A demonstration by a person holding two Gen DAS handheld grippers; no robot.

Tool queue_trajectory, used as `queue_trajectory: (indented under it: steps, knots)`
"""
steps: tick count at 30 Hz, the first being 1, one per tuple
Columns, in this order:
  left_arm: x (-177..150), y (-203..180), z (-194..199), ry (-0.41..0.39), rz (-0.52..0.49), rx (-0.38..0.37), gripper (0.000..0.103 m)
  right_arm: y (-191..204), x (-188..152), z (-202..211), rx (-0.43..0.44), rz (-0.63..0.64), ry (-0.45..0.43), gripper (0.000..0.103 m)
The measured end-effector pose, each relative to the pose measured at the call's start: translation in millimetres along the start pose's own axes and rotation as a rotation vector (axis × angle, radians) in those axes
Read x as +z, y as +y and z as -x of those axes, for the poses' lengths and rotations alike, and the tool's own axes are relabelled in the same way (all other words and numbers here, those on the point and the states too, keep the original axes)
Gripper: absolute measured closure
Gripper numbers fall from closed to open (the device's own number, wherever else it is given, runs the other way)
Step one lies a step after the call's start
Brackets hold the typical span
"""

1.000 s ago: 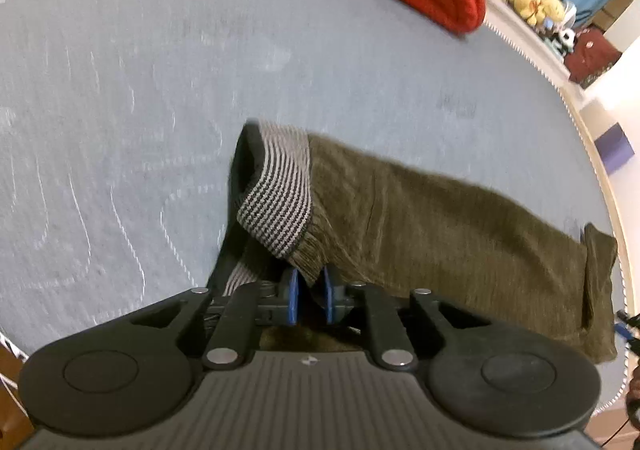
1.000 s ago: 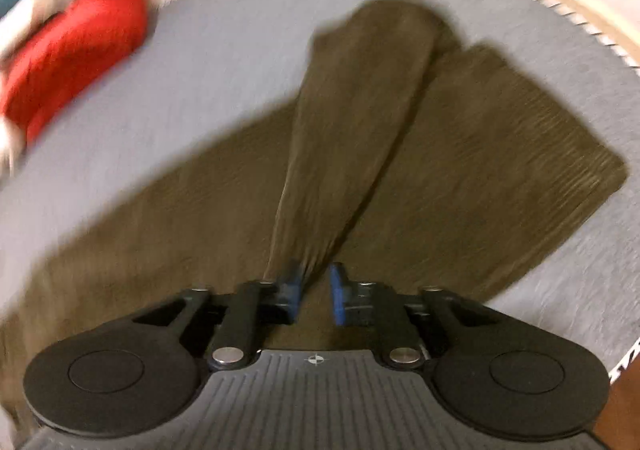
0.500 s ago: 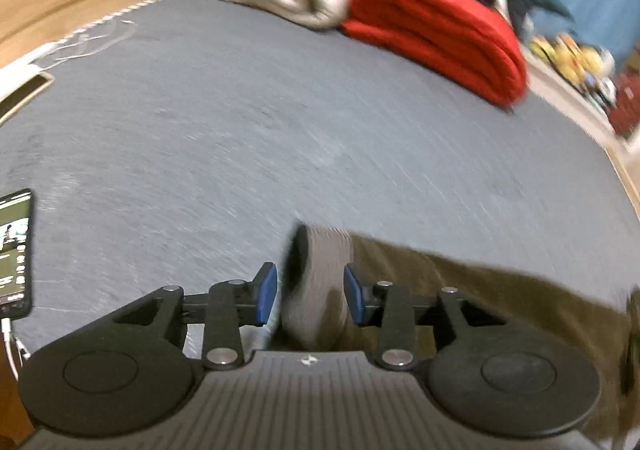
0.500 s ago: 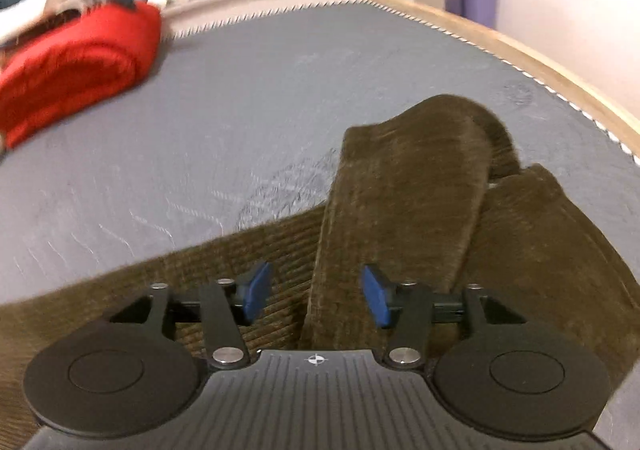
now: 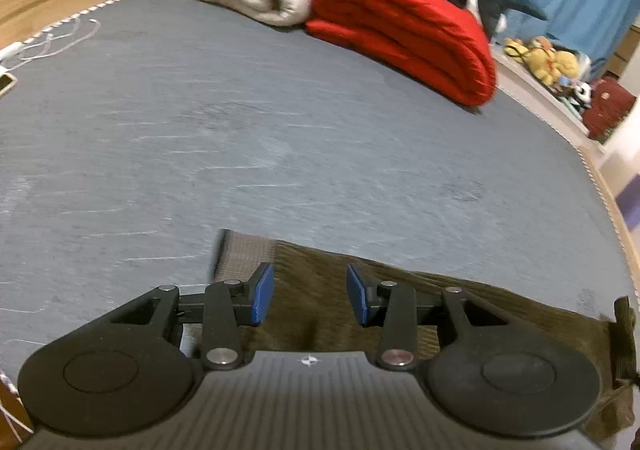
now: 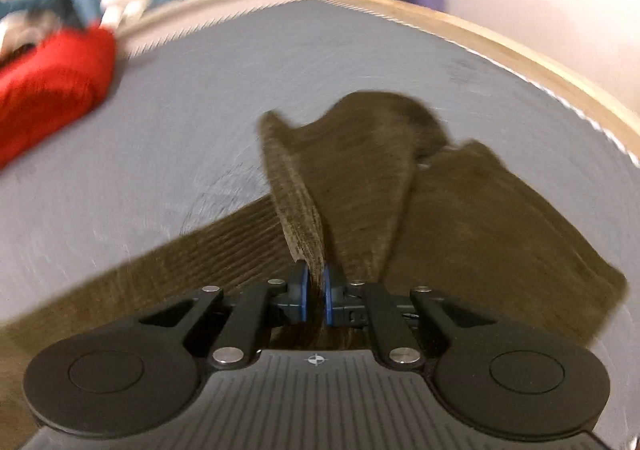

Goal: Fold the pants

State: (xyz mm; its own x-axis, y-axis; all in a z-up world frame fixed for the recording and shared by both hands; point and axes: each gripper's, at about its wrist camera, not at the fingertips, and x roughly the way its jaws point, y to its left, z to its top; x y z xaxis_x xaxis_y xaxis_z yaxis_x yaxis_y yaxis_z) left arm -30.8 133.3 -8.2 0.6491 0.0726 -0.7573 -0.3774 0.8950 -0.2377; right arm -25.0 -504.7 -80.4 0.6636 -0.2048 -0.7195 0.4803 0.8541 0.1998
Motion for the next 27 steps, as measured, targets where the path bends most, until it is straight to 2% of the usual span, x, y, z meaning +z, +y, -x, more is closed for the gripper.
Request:
queue_trajectory:
  steps: [5,7,8,9,11,15,18,21,23,25,27]
  knots:
    - [-4.9,-24.0,-3.9,0.009,-0.036,-0.037,0.057,-69.5,-23.3,34.5,-0.003,-0.256,0.106,0.094]
    - [-7.4,-29.0,-5.5,0.016,-0.049,-0.045,0.056,-94.2,-31.3,39.2,-0.033,-0.321,0.1,0.078]
    - [-8.3,-30.9,-6.7,0.02,-0.052,-0.046,0.055,-104.1,-31.2,39.6,-0.029,-0.343,0.084,0.058]
    - [-8.4,-32.5,-8.5,0.024,-0.053,-0.045,0.054,-112.0,-29.8,39.8,-0.023,-0.354,0.06,0.054]
    - [-9.1,-32.9,-10.5,0.03,-0.05,-0.043,0.053,-119.7,-25.3,39.8,-0.025,-0.341,-0.005,0.053]
    - [-9.0,-32.9,-14.0,0.032,-0.05,-0.026,0.051,-105.4,-12.3,27.8,0.07,-0.214,-0.092,0.047]
    - [-8.2,-30.5,-16.6,0.037,-0.045,-0.015,0.051,-64.6,-7.2,14.9,0.056,0.016,-0.149,0.036]
    - [-9.0,-26.2,-17.4,0.04,-0.043,-0.003,0.05,-15.9,-12.8,-5.1,0.005,0.266,-0.152,0.033]
    - [-8.6,-22.7,-18.4,0.042,-0.039,0.006,0.05,10.0,-12.6,-20.7,-0.029,0.393,-0.132,0.034]
    - [-7.0,-19.4,-19.5,0.044,-0.026,0.011,0.05,29.3,-19.1,-32.0,-0.096,0.496,-0.105,0.043]
    - [-4.8,-17.5,-20.2,0.045,-0.014,0.011,0.05,33.4,-18.9,-40.2,-0.14,0.527,-0.095,0.073]
